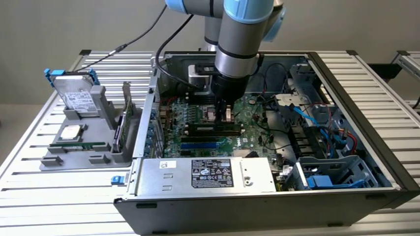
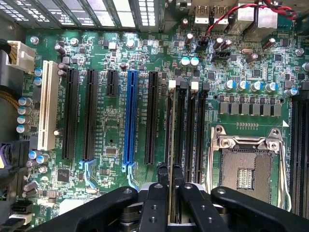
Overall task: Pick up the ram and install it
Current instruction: 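Insert the ram into the slot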
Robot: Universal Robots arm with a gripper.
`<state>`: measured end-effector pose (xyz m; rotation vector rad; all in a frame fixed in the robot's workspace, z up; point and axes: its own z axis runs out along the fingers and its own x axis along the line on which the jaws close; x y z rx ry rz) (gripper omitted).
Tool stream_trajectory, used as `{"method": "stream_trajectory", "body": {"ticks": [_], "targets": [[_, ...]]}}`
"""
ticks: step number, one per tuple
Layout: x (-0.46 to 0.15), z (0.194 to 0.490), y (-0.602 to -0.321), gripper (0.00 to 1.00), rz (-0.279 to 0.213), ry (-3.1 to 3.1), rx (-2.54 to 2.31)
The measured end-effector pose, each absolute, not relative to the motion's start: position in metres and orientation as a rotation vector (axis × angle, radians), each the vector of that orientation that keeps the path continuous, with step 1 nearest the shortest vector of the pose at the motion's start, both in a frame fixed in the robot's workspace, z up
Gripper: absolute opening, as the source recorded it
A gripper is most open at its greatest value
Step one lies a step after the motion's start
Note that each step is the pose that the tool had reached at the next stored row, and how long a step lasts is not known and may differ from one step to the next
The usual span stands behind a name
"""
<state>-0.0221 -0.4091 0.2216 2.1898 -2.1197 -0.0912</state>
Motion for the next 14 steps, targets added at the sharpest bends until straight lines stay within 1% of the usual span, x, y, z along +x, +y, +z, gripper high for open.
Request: {"method": "stream_trajectory", "body": {"ticks": [14], "targets": [[-0.0217,0.2201,-0.4077,0.14,-0.080,-2.115,2.184]]}}
